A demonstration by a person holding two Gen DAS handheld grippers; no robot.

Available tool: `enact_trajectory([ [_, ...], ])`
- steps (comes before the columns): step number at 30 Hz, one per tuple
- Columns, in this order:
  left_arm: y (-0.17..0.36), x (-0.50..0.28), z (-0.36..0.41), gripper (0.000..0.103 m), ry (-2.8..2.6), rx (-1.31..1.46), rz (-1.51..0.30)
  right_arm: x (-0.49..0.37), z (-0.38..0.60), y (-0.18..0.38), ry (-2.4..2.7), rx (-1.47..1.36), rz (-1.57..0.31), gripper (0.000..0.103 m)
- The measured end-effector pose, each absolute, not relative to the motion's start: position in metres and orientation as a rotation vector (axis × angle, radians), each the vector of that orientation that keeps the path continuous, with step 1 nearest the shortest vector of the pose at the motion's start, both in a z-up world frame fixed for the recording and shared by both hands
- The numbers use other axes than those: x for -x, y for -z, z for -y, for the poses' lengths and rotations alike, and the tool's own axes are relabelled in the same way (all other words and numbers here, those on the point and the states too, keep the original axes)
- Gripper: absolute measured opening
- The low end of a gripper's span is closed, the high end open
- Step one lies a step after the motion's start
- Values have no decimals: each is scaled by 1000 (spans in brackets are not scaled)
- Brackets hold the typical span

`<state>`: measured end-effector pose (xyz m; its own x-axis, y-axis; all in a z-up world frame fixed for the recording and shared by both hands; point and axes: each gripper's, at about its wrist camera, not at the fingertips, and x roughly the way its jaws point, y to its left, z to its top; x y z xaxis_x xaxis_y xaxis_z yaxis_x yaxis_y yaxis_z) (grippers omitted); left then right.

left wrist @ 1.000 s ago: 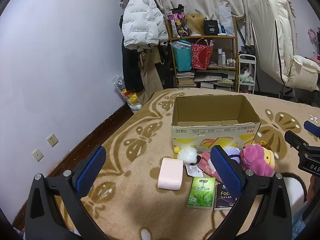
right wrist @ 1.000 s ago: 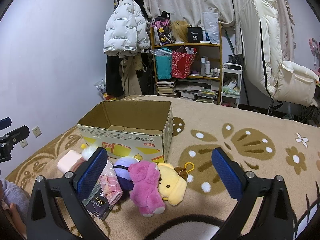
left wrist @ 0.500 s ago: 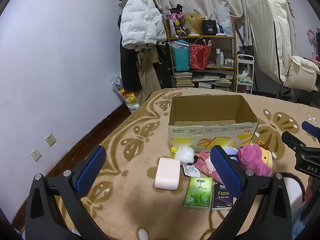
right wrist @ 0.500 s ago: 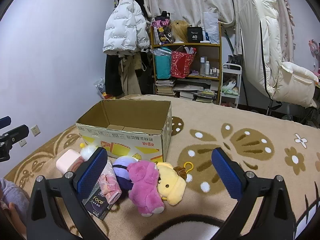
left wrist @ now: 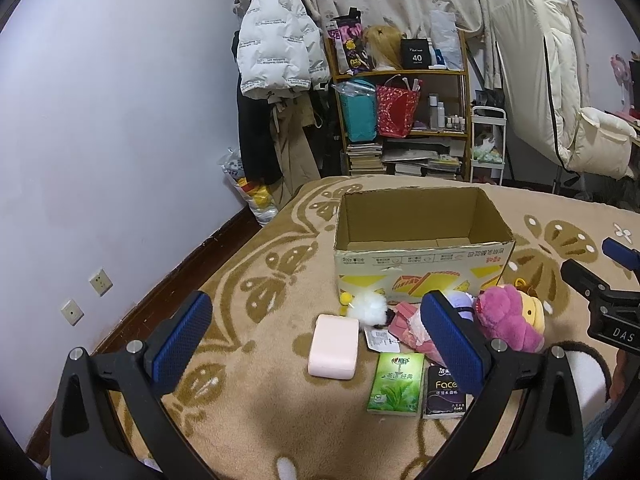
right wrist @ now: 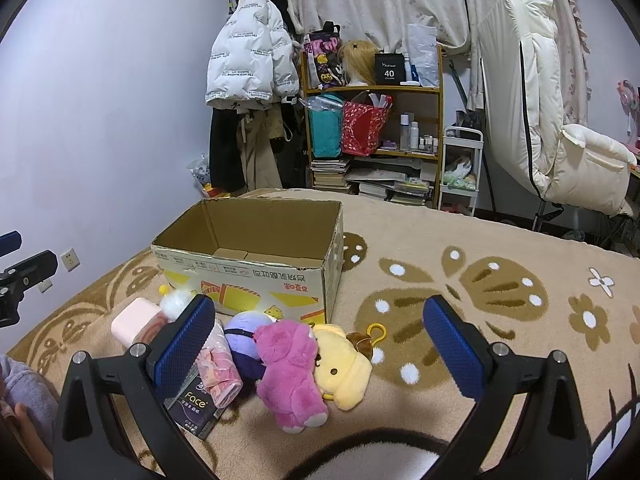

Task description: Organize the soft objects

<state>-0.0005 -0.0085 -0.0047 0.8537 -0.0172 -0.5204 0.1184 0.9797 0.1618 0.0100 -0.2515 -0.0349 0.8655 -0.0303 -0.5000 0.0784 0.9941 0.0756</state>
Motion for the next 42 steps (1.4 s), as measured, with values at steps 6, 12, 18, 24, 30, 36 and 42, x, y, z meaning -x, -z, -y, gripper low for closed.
enact_trajectory([
  [6, 5, 1, 10, 103, 72, -195, -543, -11, 251, 36, 57, -94, -522, 103],
  [12, 6, 1, 9, 103, 72, -197, -541, -11, 251, 35, 58, -92, -522, 103],
  [18, 6, 1, 9, 103, 73, -197, -542, -11, 251, 35, 58, -93, -522, 103],
  [24, 6, 1, 9, 103, 73, -199, -543, -11, 251, 35, 59, -92, -522, 103],
  [30, 6, 1, 10, 103, 76, -205, -541, -11, 251, 35, 58, -92, -523, 103],
  [36, 6, 1, 9, 103, 73, -208, -541, -11, 251, 35, 59, -91, -524, 103],
  [42, 6, 0, 9, 103, 71, -212, -542, -11, 251, 35, 59, -91, -524, 103],
])
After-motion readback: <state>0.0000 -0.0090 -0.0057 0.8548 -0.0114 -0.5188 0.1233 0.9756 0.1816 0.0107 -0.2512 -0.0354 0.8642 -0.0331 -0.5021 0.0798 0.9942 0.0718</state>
